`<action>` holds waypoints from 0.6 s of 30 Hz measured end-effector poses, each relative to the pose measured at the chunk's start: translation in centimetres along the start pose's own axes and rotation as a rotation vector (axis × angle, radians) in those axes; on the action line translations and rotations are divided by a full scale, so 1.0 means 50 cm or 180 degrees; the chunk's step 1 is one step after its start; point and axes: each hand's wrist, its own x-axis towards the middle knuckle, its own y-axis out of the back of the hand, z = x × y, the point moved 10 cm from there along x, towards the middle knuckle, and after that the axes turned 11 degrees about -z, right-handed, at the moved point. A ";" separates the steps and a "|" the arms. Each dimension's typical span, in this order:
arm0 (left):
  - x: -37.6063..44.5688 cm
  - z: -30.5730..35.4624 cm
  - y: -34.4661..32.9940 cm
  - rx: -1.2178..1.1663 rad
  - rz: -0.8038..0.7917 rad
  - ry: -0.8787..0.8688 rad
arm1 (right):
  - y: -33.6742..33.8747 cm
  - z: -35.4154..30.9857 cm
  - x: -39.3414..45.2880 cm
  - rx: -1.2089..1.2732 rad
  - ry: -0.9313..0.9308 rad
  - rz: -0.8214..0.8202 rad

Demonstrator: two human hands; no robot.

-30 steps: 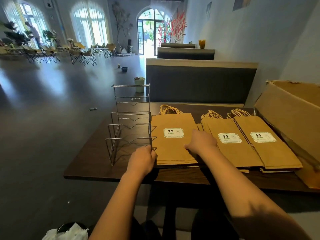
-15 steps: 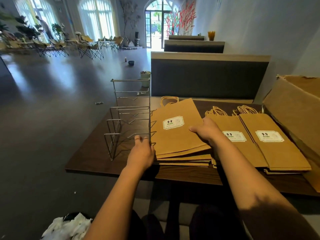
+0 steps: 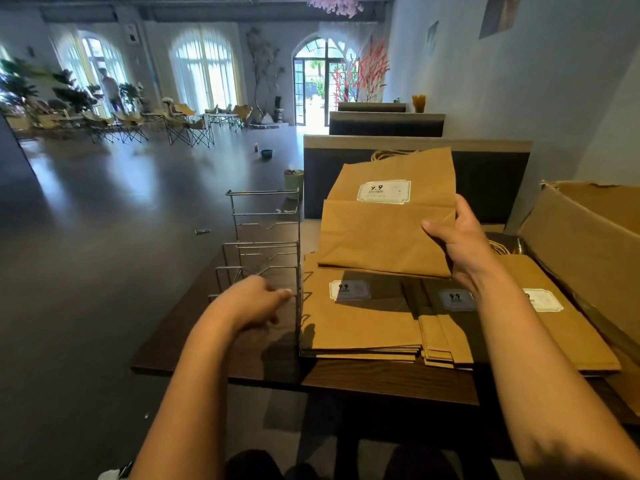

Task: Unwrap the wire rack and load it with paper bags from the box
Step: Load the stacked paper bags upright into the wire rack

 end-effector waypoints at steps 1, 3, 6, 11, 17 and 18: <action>-0.016 0.021 0.052 -0.0108 0.0451 -0.0258 | -0.010 -0.022 0.005 0.0102 0.0132 -0.0037; -0.040 0.046 0.133 -0.0654 0.1225 -0.0814 | -0.043 -0.051 0.020 0.0317 0.0329 -0.0130; -0.021 0.060 0.174 -0.1554 0.1345 -0.1382 | -0.121 -0.082 0.057 0.0652 0.0512 -0.0244; 0.073 0.026 0.232 -0.2034 0.1423 -0.1639 | -0.274 -0.089 0.144 0.0771 0.0414 -0.0445; 0.175 -0.129 0.320 -0.1521 0.2013 -0.0742 | -0.384 -0.047 0.235 -0.0850 0.0260 -0.0759; 0.192 -0.147 0.326 -0.1288 0.1937 -0.0598 | -0.396 -0.028 0.245 -0.1017 0.0173 -0.0851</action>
